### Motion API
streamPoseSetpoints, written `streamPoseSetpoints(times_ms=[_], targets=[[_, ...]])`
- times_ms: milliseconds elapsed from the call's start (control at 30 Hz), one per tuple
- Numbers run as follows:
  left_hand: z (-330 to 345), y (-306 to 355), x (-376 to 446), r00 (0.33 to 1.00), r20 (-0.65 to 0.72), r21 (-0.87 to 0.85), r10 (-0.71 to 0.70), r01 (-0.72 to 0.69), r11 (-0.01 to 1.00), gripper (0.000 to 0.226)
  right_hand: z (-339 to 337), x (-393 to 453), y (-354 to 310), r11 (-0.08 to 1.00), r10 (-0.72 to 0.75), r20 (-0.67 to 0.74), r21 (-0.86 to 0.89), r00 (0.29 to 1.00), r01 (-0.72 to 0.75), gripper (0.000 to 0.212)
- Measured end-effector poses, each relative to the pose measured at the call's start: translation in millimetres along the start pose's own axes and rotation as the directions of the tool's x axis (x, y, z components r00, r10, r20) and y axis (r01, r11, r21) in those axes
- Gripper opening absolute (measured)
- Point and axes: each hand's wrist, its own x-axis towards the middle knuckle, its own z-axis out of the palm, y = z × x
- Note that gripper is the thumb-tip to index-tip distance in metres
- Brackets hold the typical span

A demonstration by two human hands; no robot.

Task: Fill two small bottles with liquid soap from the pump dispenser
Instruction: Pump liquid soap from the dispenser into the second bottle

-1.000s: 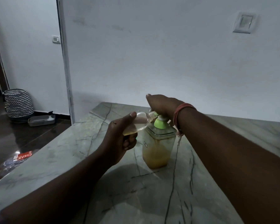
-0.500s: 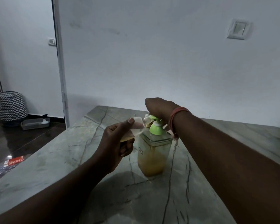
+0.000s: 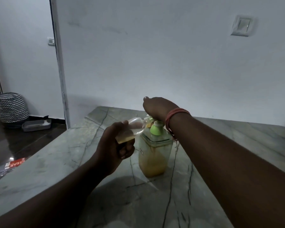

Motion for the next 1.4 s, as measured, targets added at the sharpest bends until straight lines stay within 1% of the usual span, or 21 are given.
streamPoseSetpoints(times_ms=[100, 233, 333, 367, 433, 500, 533, 600, 667, 700, 767, 833, 933, 1133, 1167, 1233, 1300, 1333, 1400], targets=[[-0.7, 2.7, 2.1, 1.0, -0.008, 0.001, 0.011, -0.011, 1.0, 0.043, 2.0, 0.9, 2.1, 0.999, -0.003, 0.007, -0.033, 1.0, 0.003, 0.031], [1.9, 3.8, 2.1, 1.0, -0.001, 0.028, 0.023, -0.023, 0.999, 0.042, -3.7, -3.3, -1.6, 0.998, -0.001, 0.03, -0.058, 1.0, 0.003, 0.038], [-0.2, 2.0, 0.8, 1.0, -0.006, 0.038, 0.026, -0.025, 0.999, 0.049, -3.6, -4.4, -5.9, 0.999, 0.033, 0.038, -0.006, 0.999, -0.033, 0.045], [-0.8, 1.4, 1.3, 1.0, -0.002, 0.035, 0.019, -0.019, 0.999, 0.049, -2.8, -4.7, -5.2, 1.0, 0.017, 0.022, 0.002, 1.0, -0.017, 0.048], [-1.4, 0.5, 2.9, 1.0, 0.005, 0.026, 0.016, -0.017, 1.0, 0.046, -1.8, -5.1, -2.0, 0.998, 0.035, 0.004, 0.046, 0.999, -0.035, 0.049], [-1.3, 0.0, 4.0, 1.0, 0.005, 0.024, 0.029, -0.03, 0.999, 0.04, 1.3, -5.2, -0.1, 0.997, 0.049, 0.005, 0.053, 0.999, -0.049, 0.04], [-1.2, 0.1, 3.4, 0.999, 0.004, 0.024, 0.033, -0.033, 0.999, 0.041, 3.3, -3.0, 0.8, 0.998, 0.035, 0.015, 0.046, 0.999, -0.036, 0.035], [-0.3, 0.2, 5.0, 1.0, 0.002, 0.018, 0.027, -0.028, 0.999, 0.049, 1.7, -3.4, 0.9, 0.999, 0.03, 0.006, 0.02, 1.0, -0.03, 0.031], [0.5, 1.1, 5.2, 0.999, -0.016, 0.024, 0.03, -0.03, 0.999, 0.053, -3.5, -5.1, -1.3, 0.999, 0.024, 0.012, -0.022, 1.0, -0.024, 0.034], [1.5, 1.8, 4.4, 0.999, -0.018, 0.029, 0.038, -0.038, 0.999, 0.052, -6.1, -6.4, -3.2, 0.999, 0.026, 0.012, -0.024, 1.0, -0.026, 0.037], [0.5, 2.2, 2.7, 0.998, -0.01, 0.039, 0.055, -0.055, 0.998, 0.046, -8.2, -5.7, -6.5, 0.997, 0.077, 0.056, 0.027, 0.995, -0.078, 0.044], [-0.7, 1.5, 1.6, 0.999, -0.005, 0.055, 0.052, -0.052, 0.997, 0.041, -7.2, -6.3, -5.7, 0.997, 0.056, 0.043, 0.042, 0.997, -0.058, 0.048], [0.4, 2.4, 2.0, 0.999, -0.014, 0.079, 0.052, -0.05, 0.996, 0.038, -2.3, -3.6, 0.3, 0.999, 0.036, -0.008, 0.022, 0.999, -0.036, 0.041], [6.3, 5.7, 0.3, 0.998, -0.046, 0.081, 0.049, -0.045, 0.996, 0.038, -2.4, -5.2, 1.0, 0.998, 0.058, -0.019, -0.017, 0.998, -0.059, 0.032], [7.2, 5.8, -0.2, 0.998, -0.04, 0.076, 0.051, -0.048, 0.996, 0.039, -4.3, -5.5, -0.3, 0.998, 0.058, -0.01, -0.024, 0.998, -0.058, 0.033], [6.8, 4.6, -1.3, 0.998, -0.029, 0.07, 0.048, -0.046, 0.996, 0.04, -4.8, -3.9, -3.6, 0.998, 0.06, 0.018, -0.028, 0.998, -0.06, 0.045], [4.3, 3.3, -1.3, 0.999, -0.026, 0.065, 0.038, -0.036, 0.997, 0.041, -3.2, -1.6, -3.9, 0.998, 0.044, -0.001, -0.033, 0.999, -0.044, 0.055], [2.9, 2.9, -0.5, 0.999, -0.028, 0.067, 0.035, -0.033, 0.997, 0.042, -1.5, -0.7, -3.1, 0.999, 0.043, -0.015, -0.006, 0.999, -0.043, 0.056], [0.4, 1.9, 2.0, 0.999, -0.025, 0.08, 0.047, -0.045, 0.996, 0.045, 3.1, 2.6, 0.3, 0.999, 0.034, -0.036, 0.035, 0.999, -0.032, 0.048]])
